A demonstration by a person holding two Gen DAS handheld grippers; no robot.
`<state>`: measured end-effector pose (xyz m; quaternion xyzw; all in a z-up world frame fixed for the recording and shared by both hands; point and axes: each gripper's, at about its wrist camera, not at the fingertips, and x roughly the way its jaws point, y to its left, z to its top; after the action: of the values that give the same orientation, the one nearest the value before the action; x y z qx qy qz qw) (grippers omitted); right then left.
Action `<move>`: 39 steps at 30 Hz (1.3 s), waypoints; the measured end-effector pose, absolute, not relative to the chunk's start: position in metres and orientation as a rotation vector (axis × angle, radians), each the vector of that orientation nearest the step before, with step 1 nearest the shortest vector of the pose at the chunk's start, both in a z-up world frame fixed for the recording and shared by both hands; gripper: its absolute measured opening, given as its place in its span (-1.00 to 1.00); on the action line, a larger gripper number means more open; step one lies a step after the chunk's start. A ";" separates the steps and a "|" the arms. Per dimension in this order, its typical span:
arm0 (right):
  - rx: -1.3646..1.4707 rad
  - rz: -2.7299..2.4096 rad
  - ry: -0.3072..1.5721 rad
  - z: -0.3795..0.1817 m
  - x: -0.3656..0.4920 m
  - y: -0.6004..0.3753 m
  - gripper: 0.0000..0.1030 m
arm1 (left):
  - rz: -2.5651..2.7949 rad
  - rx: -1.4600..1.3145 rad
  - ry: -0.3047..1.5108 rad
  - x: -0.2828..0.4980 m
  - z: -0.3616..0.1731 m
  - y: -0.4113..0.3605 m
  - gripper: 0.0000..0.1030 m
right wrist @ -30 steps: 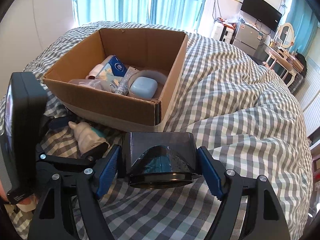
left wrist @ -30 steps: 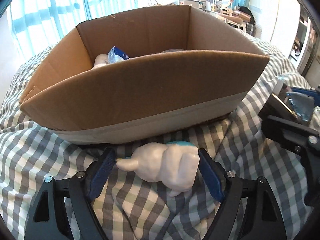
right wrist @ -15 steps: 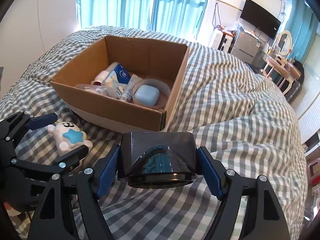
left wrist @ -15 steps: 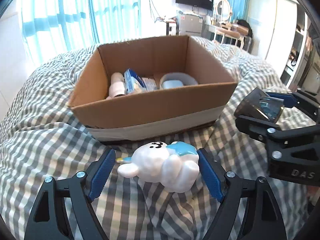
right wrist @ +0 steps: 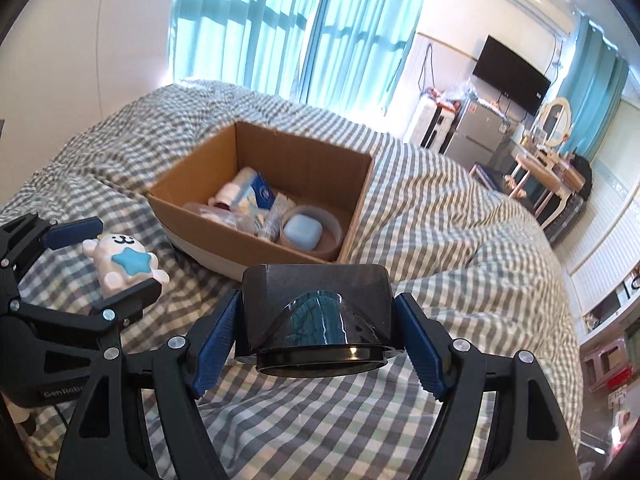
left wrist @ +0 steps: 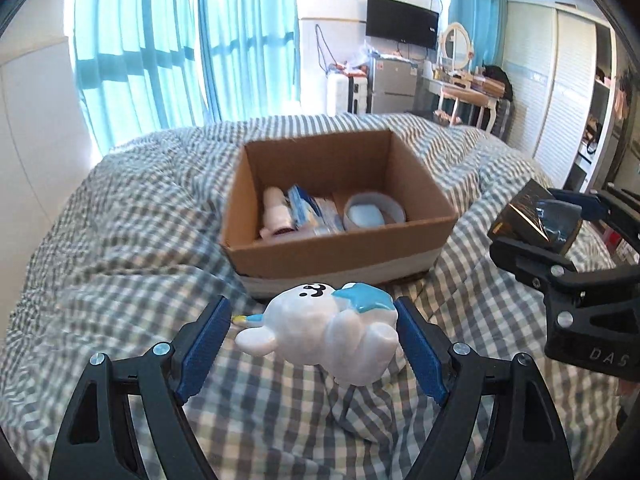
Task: Organize objects
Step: 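Lower the bunny into the box with the left tool while the right tool drops the black container in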
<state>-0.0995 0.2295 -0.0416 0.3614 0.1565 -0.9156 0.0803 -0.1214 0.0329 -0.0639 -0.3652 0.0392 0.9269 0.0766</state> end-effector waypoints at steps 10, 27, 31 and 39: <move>0.946 -2.775 0.455 -0.002 -0.105 0.220 0.49 | 2.874 -0.964 0.098 -0.136 -0.008 0.013 0.64; 0.931 -2.783 0.302 0.013 -0.226 0.214 0.48 | 2.897 -0.881 0.190 -0.242 -0.006 0.028 0.64; 0.976 -2.781 0.259 0.002 -0.264 0.219 0.49 | 2.834 -0.897 0.224 -0.262 -0.028 0.039 0.64; 1.068 -2.748 0.238 -0.033 -0.320 0.213 0.49 | 2.727 -0.980 0.216 -0.300 -0.067 0.050 0.64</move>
<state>-0.3197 0.2126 -0.0325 0.3596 0.0801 -0.9251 0.0915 -0.2996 0.0499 -0.0675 -0.3350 0.0737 0.9320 0.1174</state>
